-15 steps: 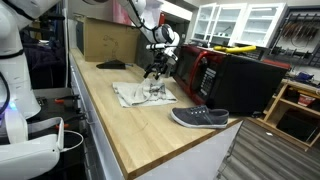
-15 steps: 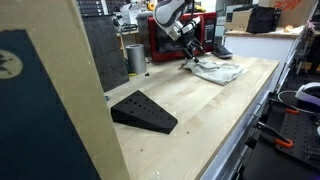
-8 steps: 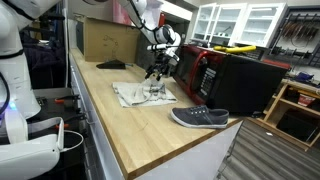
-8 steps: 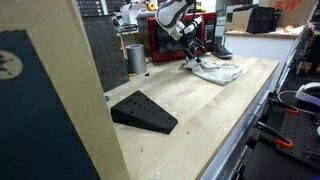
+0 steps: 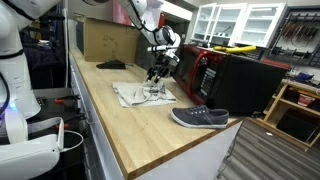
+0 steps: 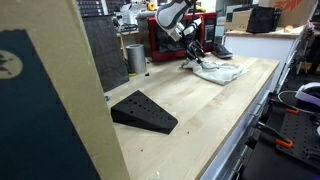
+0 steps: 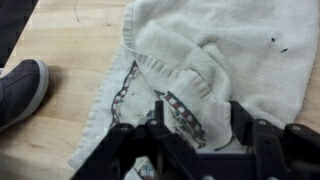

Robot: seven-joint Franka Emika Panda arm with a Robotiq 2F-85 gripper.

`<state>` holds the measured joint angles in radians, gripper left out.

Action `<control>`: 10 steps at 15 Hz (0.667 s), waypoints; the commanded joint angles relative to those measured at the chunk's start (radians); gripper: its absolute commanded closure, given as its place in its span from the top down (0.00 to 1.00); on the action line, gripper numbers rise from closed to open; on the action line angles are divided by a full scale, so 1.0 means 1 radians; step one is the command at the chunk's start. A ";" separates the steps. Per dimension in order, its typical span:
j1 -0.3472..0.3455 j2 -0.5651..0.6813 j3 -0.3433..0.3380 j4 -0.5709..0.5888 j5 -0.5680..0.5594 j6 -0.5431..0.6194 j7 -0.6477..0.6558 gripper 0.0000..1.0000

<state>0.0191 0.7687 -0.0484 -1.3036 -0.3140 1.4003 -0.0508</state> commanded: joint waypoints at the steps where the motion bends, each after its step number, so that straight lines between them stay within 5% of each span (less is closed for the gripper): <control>1: 0.003 -0.023 0.001 -0.030 -0.003 0.029 0.018 0.36; 6: 0.002 -0.023 0.001 -0.027 0.000 0.027 0.015 0.00; 10: -0.004 -0.018 -0.001 -0.016 0.002 0.023 0.008 0.01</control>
<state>0.0202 0.7687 -0.0479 -1.3036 -0.3140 1.4085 -0.0508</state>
